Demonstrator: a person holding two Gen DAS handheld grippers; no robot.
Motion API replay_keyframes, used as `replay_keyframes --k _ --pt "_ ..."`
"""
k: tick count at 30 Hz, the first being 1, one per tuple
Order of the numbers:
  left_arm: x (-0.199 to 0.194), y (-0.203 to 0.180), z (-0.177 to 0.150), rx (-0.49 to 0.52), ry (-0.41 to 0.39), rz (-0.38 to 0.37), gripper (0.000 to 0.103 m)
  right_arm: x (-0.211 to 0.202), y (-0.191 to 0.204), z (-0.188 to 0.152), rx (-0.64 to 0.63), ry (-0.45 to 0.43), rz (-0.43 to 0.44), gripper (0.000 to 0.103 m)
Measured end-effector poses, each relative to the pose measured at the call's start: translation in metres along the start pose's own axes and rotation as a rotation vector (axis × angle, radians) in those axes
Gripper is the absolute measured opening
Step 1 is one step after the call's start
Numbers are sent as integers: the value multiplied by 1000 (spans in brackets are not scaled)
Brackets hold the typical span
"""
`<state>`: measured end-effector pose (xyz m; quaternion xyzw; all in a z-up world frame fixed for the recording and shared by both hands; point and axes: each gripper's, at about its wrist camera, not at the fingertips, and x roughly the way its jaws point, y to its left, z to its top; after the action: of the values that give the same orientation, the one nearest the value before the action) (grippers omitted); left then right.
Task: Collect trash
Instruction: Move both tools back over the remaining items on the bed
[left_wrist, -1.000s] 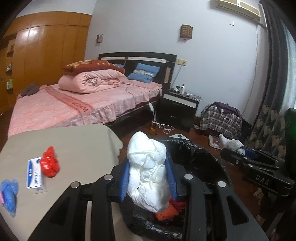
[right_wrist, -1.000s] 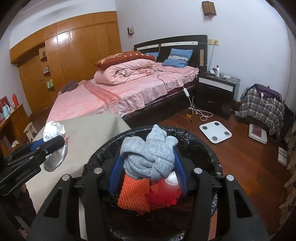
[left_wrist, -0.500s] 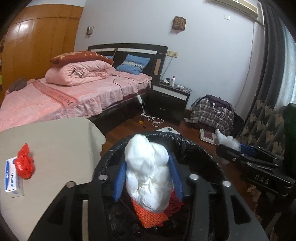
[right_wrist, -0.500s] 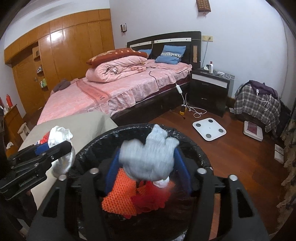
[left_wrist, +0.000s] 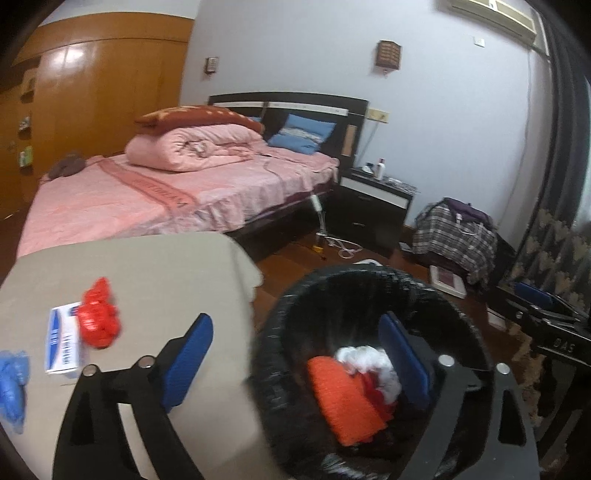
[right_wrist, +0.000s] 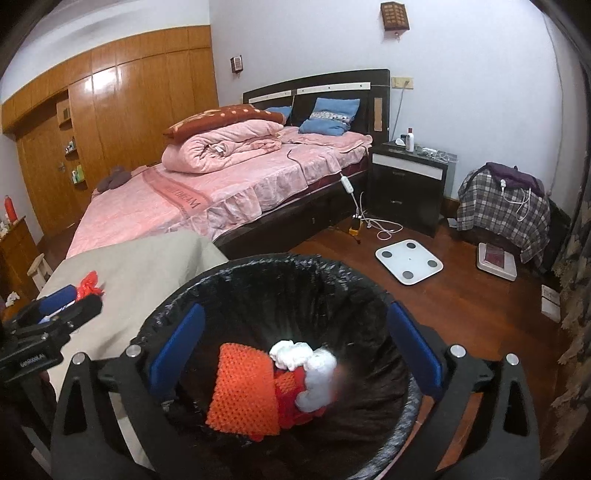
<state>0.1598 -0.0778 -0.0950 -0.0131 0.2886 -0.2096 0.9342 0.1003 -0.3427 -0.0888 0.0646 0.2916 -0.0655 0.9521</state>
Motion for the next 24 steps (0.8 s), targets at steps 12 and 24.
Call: replay_keyframes --k 12,24 --pt "-50 91 -26 -79 -14 227 94 14 81 -8 -62 42 134 97" --pt "-72 171 -40 -135 -41 398 94 48 188 -3 -170 50 274 97"
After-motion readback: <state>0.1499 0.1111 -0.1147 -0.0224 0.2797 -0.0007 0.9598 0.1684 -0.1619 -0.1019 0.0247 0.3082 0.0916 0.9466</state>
